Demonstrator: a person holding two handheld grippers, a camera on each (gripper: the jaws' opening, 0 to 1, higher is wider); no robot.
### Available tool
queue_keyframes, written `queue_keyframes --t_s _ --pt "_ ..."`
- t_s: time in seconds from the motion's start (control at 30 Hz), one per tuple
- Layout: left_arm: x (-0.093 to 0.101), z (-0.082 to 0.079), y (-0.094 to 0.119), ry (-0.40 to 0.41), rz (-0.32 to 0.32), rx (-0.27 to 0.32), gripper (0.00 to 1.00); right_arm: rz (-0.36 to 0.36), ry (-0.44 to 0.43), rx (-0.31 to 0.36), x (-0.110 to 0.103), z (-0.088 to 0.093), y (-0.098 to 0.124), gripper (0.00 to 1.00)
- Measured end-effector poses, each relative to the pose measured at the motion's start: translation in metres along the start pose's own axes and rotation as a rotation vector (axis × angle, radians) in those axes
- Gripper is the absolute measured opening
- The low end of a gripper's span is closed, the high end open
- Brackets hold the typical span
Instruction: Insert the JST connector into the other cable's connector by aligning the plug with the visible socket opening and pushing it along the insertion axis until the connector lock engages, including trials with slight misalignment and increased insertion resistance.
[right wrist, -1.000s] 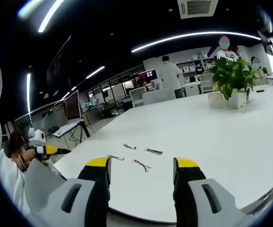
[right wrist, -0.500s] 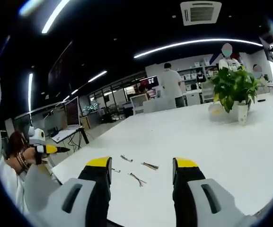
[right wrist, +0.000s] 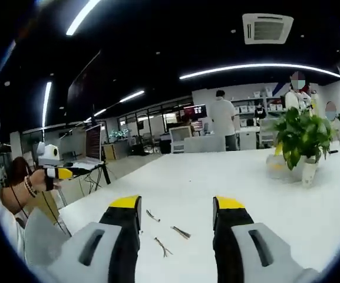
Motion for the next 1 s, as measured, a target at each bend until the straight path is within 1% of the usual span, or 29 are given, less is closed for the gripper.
queue_keyframes --t_s 0.1,0.13,0.23,0.27,0.33,0.4,0.47,0.5,0.53,0.63,0.7,0.77,0.9,1.0 --pt "-0.003 -0.015 -0.013 -0.041 0.026 0.0 0.86 -0.012 0.004 0.03 0.003 -0.013 -0.009 0.47" --pt "-0.004 -0.022 -0.018 -0.061 0.036 0.0 0.84 -0.019 0.008 0.048 0.004 -0.02 -0.013 0.47" --pt "-0.008 -0.035 -0.031 -0.074 0.059 0.017 0.85 -0.024 0.02 0.088 0.007 -0.036 -0.023 0.47" --pt "-0.008 -0.041 -0.037 -0.066 0.084 0.058 0.86 -0.027 0.023 0.096 0.008 -0.042 -0.028 0.46" --pt "-0.008 -0.051 -0.044 -0.05 0.124 0.111 0.86 -0.041 0.027 0.104 0.009 -0.05 -0.034 0.44" --pt "-0.011 -0.057 -0.051 -0.049 0.137 0.133 0.87 -0.061 0.033 0.137 0.01 -0.058 -0.041 0.41" --pt "-0.012 -0.059 -0.057 -0.069 0.151 0.138 0.87 -0.075 0.032 0.155 0.01 -0.064 -0.047 0.38" --pt "-0.012 -0.061 -0.062 -0.122 0.173 0.142 0.87 -0.081 0.03 0.162 0.011 -0.067 -0.052 0.37" --pt "-0.013 -0.061 -0.065 -0.15 0.176 0.137 0.86 -0.084 0.029 0.166 0.011 -0.069 -0.055 0.37" --pt "-0.018 -0.059 -0.075 -0.192 0.182 0.109 0.86 -0.076 0.015 0.186 0.013 -0.072 -0.07 0.38" --pt "-0.022 -0.056 -0.084 -0.218 0.23 0.084 0.86 -0.075 -0.003 0.192 0.013 -0.071 -0.078 0.38" --pt "-0.028 -0.052 -0.092 -0.196 0.264 0.053 0.86 -0.09 -0.021 0.193 0.012 -0.068 -0.089 0.37" --pt "-0.039 -0.048 -0.105 -0.188 0.304 0.051 0.85 -0.102 -0.02 0.175 0.011 -0.06 -0.107 0.37" --pt "-0.047 -0.04 -0.115 -0.175 0.308 0.031 0.84 -0.113 -0.019 0.149 0.015 -0.05 -0.124 0.38"
Point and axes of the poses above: the point that each gripper's makers call its tool centre point, and the gripper's own axes: y roughly backward along the fingers, x roughly to its right, z roughly out of its underside, the point moved 8 cm from there along y, roughly backward along the fingers, and after that the axes turned 11 degrees about z, right-handed, at the moved point
